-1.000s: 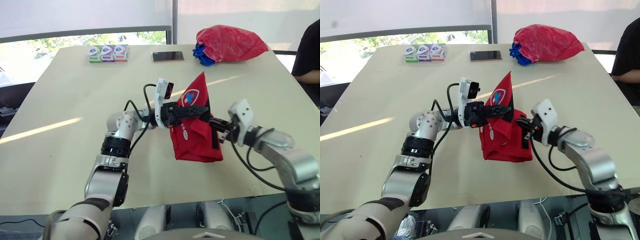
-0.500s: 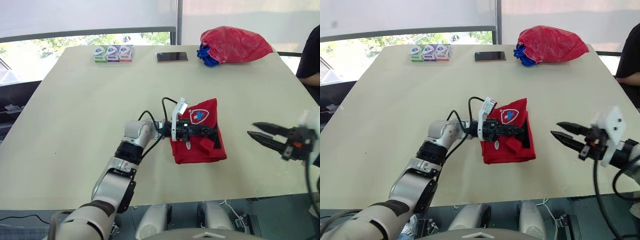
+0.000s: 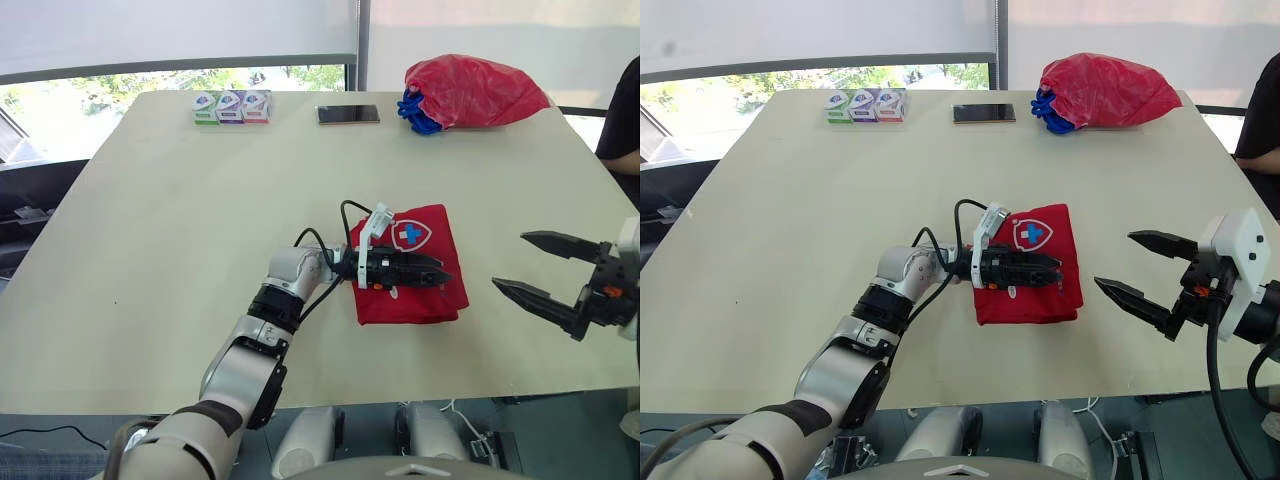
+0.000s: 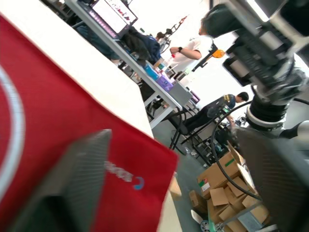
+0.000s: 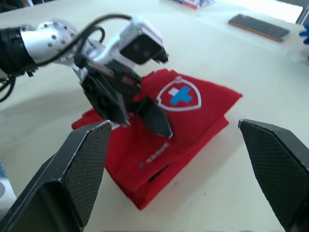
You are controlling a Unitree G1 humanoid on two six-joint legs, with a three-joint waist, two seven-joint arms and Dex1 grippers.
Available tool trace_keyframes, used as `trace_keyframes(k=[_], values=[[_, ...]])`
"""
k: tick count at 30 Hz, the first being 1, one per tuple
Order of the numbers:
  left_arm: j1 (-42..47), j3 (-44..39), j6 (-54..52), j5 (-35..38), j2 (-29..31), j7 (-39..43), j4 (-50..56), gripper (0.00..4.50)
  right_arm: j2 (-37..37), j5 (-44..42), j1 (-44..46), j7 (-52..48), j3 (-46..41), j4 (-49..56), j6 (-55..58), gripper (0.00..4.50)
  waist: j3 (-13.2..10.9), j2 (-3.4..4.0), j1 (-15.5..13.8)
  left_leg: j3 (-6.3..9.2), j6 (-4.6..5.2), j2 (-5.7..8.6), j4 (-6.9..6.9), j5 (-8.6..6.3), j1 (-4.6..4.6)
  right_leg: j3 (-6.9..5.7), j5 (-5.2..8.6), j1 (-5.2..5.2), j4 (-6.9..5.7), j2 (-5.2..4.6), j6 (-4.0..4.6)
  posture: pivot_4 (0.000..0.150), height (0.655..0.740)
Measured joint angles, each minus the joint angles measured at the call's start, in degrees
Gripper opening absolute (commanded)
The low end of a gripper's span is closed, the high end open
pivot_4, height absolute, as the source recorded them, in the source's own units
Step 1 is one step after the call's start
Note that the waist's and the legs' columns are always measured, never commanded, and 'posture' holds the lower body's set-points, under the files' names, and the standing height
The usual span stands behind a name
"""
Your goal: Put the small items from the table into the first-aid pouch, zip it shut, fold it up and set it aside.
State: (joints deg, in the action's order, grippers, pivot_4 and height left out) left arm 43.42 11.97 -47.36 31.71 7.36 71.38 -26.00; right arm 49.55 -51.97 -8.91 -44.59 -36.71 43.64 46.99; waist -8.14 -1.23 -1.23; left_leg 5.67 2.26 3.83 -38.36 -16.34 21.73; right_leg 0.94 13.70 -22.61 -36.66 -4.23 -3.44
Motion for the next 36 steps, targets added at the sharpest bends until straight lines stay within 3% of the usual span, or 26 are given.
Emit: trace_keyframes(k=[10,18,25,36], values=[[-1.0,0.1,0.7,-0.2,2.0,4.0,0.8,4.48,-0.5,-0.1,-1.9,-1.0,-0.3,-2.3,-2.9,4.50,0.0,0.00,0.3,0.02,-0.02,-0.02,0.01,0.01,0.01,0.01,0.01,-0.02,0.00,0.04,0.00,0.150,0.7400],[-1.6,0.8,1.9,-0.6,3.1,5.6,1.4,4.48,-0.4,7.6,-10.0,-12.6,-3.2,-10.4,-13.7,4.50,0.0,0.03,0.5,-0.02,-0.01,-0.05,0.03,0.00,-0.04,0.03,0.01,-0.01,0.01,0.11,0.00,0.150,0.7400],[-1.7,1.6,3.0,-1.1,3.7,6.7,1.6,4.48,-0.5,11.5,-9.5,-16.4,-2.5,-15.2,-20.1,4.50,0.0,0.06,0.5,-0.02,-0.03,-0.05,0.03,0.01,-0.04,0.04,0.01,-0.01,0.01,0.10,0.00,0.150,0.7400],[-3.6,0.3,8.3,-1.1,2.6,6.3,2.8,4.48,-0.8,11.7,-6.7,-16.0,0.4,-17.2,-21.1,4.50,0.0,0.07,0.3,-0.01,-0.03,-0.05,0.03,0.01,-0.01,0.06,0.01,-0.02,0.02,0.03,0.01,0.150,0.7400]])
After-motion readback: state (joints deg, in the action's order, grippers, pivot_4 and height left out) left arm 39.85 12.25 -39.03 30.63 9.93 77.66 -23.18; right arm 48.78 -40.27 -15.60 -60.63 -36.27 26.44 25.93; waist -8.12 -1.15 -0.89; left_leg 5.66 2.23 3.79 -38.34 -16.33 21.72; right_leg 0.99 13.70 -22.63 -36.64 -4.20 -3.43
